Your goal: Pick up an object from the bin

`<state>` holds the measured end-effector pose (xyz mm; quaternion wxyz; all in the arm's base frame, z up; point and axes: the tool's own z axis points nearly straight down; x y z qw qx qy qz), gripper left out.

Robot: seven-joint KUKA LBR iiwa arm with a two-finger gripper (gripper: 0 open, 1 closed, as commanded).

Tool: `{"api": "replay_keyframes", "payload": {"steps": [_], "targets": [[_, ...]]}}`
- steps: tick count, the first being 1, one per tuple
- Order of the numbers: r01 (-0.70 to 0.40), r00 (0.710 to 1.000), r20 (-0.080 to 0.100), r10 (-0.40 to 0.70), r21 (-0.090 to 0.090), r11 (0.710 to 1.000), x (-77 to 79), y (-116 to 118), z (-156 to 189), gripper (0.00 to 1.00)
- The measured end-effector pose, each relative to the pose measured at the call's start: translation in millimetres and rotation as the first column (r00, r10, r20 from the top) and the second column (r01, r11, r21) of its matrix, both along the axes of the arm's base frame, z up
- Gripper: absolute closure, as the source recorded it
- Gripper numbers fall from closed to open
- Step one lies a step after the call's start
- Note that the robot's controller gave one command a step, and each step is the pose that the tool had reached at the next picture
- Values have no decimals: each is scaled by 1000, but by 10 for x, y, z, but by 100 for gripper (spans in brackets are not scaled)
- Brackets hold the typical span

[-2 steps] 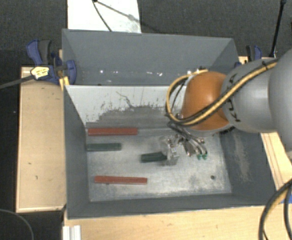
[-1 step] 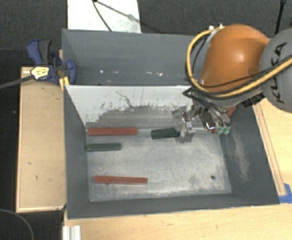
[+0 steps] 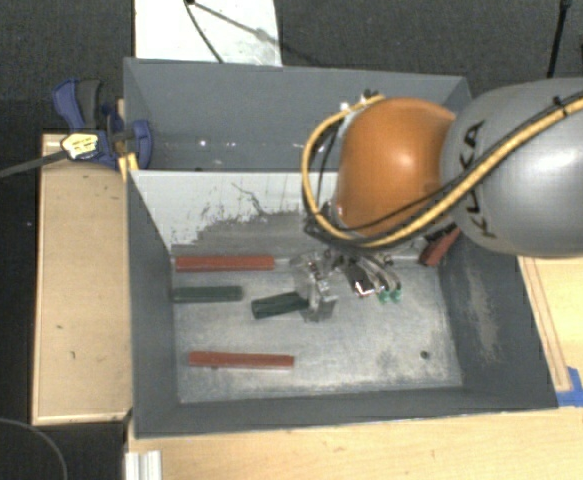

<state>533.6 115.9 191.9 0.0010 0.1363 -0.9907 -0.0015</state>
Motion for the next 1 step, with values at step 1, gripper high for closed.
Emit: {"api": "replay_keyframes", "payload": {"steps": [1], "targets": [[-241, 970, 13, 241, -4, 970, 181, -426, 1166, 100]]}}
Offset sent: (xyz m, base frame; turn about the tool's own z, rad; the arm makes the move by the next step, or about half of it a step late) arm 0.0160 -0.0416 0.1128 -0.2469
